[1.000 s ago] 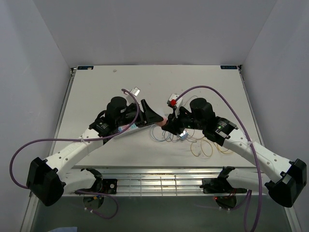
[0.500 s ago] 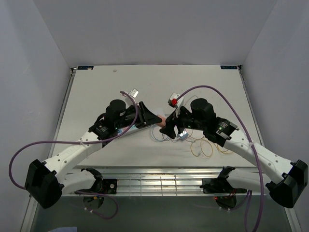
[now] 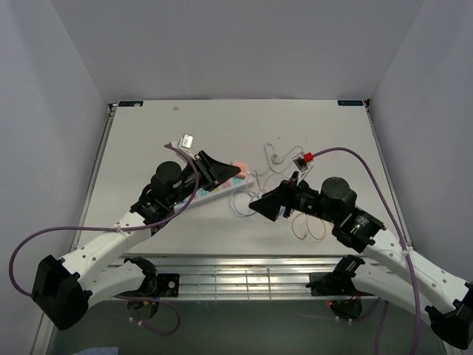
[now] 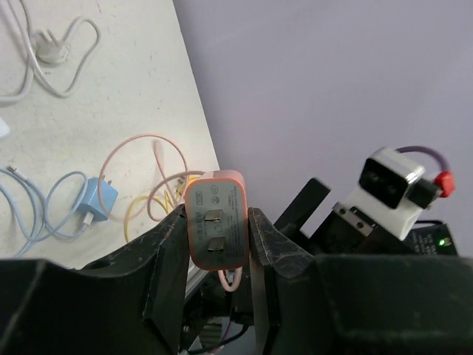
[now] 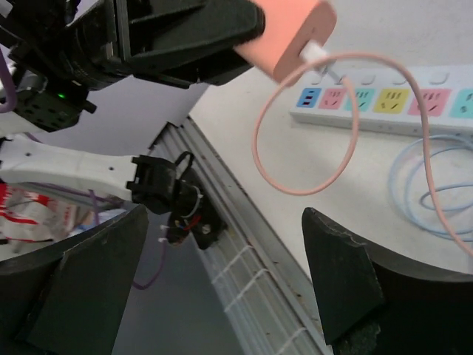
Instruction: Insert the plug
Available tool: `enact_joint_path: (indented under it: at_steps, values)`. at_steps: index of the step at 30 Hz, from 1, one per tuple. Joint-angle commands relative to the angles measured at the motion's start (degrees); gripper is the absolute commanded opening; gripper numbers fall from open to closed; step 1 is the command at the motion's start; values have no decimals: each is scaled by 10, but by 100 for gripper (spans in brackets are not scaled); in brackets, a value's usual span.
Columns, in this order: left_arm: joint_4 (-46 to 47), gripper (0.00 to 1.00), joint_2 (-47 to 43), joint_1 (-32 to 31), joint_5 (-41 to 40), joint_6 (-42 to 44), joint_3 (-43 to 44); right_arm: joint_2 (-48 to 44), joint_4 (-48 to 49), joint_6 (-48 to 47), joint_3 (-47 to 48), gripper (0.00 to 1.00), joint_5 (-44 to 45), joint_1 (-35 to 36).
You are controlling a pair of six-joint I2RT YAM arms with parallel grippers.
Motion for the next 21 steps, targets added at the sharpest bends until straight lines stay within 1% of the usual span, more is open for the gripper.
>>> enact_joint_path:
  at_steps: [1,2,3,7,8,9,12,19,21]
  values:
    - [59,0,18,-3,-44,-15,22,-14,155,179,-74,90,-31,16]
    - [72,0,24,-4,-46,-18,25,-15,215,190,-85,90,-27,20]
    - [75,0,30,-5,-46,-18,29,-12,227,196,-90,90,-8,29]
    - [79,0,43,-12,-50,-16,51,28,236,191,-66,90,53,62]
    - [81,0,42,-13,-52,-18,51,37,247,197,-66,90,66,68]
    - [83,0,38,-17,-52,-16,50,53,280,202,-68,90,88,75]
    - [82,0,26,-22,-59,-14,45,67,319,208,-71,90,133,81]
    - [83,0,2,-30,-75,-14,24,59,332,224,-76,90,228,83]
    - [84,0,-5,-31,-89,-19,15,57,366,224,-80,90,237,83]
